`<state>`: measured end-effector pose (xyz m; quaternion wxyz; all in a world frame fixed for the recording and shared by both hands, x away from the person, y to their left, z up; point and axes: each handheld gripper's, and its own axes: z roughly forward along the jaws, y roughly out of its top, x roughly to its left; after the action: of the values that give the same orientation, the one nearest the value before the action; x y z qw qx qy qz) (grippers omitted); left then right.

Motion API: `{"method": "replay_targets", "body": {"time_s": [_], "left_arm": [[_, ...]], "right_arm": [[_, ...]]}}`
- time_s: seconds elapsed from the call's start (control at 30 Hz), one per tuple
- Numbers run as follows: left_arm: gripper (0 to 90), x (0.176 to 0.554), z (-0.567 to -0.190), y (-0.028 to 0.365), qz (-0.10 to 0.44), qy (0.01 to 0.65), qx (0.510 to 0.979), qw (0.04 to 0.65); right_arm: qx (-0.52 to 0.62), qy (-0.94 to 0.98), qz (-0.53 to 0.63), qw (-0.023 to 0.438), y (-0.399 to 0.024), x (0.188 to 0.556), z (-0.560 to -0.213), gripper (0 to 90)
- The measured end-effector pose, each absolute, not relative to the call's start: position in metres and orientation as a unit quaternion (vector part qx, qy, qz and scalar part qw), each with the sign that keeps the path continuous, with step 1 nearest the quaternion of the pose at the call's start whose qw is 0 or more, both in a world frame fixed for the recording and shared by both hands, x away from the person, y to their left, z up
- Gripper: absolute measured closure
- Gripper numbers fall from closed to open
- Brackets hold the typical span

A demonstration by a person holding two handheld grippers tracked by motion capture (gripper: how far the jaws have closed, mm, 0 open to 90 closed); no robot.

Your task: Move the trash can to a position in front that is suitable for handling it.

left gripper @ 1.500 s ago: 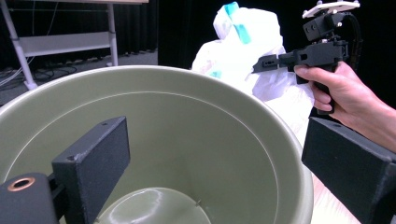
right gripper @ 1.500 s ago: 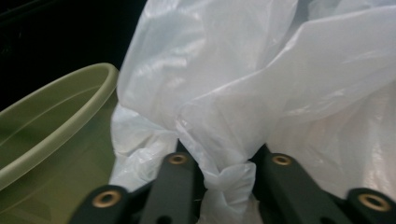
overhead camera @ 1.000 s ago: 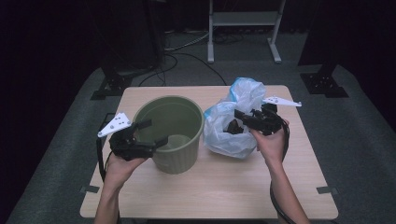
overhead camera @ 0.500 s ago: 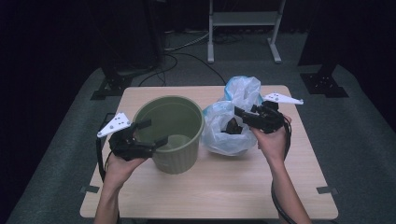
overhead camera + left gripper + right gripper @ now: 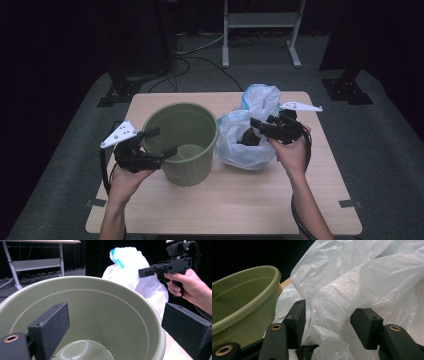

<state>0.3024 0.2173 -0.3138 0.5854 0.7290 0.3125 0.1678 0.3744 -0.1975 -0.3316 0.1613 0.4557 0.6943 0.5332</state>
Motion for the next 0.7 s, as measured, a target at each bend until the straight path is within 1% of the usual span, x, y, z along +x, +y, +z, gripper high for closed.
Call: {"method": "replay_targets", "body": {"time_s": [0.17, 0.37, 0.7], "left_arm": [[6.5, 0.302, -0.314, 0.217, 0.168, 0.312, 0.730, 0.584], [6.5, 0.302, -0.315, 0.217, 0.169, 0.313, 0.731, 0.582], [6.5, 0.300, -0.315, 0.219, 0.170, 0.315, 0.730, 0.582]], "right_arm": [[0.456, 0.693, 0.534, 0.163, -0.203, 0.373, -0.332, 44.4], [0.464, 0.691, 0.532, 0.155, -0.211, 0.371, -0.334, 41.5], [0.461, 0.698, 0.516, 0.186, -0.215, 0.363, -0.320, 39.4]]}}
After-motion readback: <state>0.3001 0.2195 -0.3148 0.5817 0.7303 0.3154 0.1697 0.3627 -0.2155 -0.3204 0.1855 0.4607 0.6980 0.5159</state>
